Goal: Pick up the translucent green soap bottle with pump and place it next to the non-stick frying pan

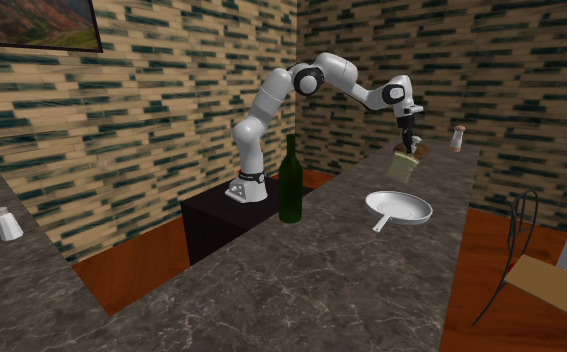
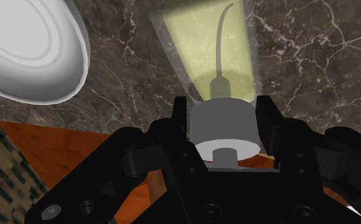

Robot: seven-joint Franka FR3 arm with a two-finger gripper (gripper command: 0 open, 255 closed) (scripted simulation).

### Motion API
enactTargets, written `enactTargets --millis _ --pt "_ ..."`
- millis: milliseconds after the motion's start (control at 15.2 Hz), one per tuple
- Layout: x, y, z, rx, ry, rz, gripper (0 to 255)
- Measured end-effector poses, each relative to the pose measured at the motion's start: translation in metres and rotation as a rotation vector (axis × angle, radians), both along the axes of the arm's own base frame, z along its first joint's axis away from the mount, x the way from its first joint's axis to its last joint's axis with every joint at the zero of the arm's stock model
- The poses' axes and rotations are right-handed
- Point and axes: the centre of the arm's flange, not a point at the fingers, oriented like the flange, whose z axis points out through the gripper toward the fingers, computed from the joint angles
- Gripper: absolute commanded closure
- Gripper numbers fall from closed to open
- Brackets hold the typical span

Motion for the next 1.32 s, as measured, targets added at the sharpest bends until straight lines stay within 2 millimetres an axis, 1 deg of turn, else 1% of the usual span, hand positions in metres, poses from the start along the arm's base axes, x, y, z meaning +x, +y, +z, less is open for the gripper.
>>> enactTargets --millis 198,264,660,792,924,990,1320 --pt "0.0 0.0 0.0 0.0 0.0 0.0 255" --pt "0.0 0.0 0.0 0.0 0.0 0.0 0" --pt "0.0 0.0 0.0 0.0 -0.001 0.0 0" --pt "-0.004 0.002 0.015 0.001 -0.001 0.0 0" --pt "-0.012 0.001 0.039 0.001 -0.001 0.0 0" --pt "-0.014 0.003 0.043 0.001 -0.002 0.0 0" --pt "-0.015 0.004 0.047 0.001 -0.001 0.0 0"
